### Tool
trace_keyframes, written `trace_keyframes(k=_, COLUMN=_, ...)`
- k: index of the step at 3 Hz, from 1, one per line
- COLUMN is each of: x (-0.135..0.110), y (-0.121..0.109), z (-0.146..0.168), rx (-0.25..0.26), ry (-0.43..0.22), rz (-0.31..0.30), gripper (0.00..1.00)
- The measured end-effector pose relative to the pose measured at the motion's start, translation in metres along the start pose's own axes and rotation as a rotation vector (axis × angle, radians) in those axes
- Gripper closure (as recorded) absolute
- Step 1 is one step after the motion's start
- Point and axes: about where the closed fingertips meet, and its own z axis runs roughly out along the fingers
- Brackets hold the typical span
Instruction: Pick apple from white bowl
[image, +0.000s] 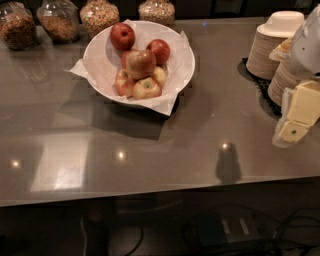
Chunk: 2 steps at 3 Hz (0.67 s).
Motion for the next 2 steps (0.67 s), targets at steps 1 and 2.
trace_keyframes(k=1, x=0.0000, y=0.0000, z=0.0000, rx=0.000, ry=0.000, rz=0.000, gripper=0.00)
trace_keyframes(k=2, x=-0.0062, y=-0.0033, z=-0.0007, rx=0.014, ry=-0.027, rz=-0.003, gripper=0.00)
